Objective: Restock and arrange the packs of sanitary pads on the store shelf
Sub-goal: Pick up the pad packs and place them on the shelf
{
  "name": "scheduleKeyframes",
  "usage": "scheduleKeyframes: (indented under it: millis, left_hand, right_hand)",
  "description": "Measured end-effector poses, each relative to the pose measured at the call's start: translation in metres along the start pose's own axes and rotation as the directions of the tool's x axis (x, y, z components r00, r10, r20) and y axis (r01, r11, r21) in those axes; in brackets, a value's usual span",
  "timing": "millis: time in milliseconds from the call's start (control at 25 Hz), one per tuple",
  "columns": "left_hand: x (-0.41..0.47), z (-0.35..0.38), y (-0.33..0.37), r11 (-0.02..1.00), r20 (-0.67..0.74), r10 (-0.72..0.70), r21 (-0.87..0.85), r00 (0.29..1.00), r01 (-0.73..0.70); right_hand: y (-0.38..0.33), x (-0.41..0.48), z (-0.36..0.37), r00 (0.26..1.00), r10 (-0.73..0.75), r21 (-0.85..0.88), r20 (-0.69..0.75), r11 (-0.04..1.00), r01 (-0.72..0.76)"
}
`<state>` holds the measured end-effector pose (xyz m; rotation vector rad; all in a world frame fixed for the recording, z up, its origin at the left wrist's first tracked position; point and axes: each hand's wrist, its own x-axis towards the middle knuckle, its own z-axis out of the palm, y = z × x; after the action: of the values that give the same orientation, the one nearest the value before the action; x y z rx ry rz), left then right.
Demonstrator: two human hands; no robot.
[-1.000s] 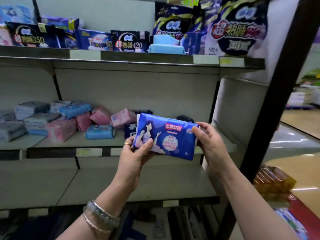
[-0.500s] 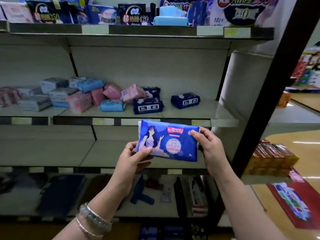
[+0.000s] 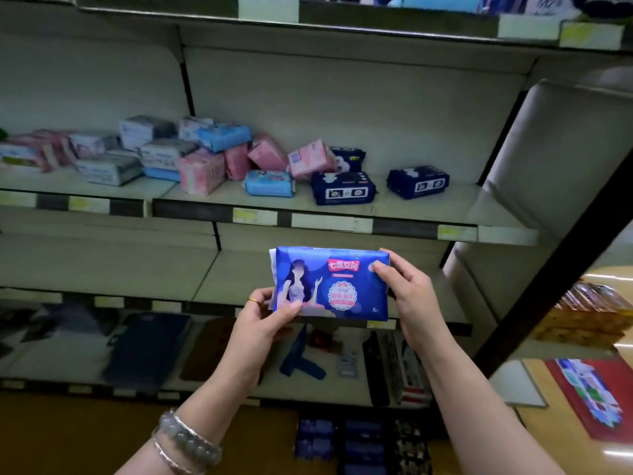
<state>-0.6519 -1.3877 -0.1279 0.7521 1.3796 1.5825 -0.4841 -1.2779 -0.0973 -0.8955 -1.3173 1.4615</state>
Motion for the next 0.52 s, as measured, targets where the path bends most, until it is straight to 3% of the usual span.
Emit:
scheduleKeyframes:
  millis: [280,520]
  left_hand:
    - [0.03,-0.029,0.001,1.0,0.09,-0.023,0.004,0.996,0.023]
    - [0.039,-0.018,-0.037,0.994,0.047,-0.099,0.043,0.994,0.097]
  right_hand:
    - [0.011,0.003,0.027,0.999,0.012,-0.077,-0.033,0.997,-0.014]
    - [0.056,0.016,0.001,0.993,0.095,-0.093,-0.074,0.99,-0.102]
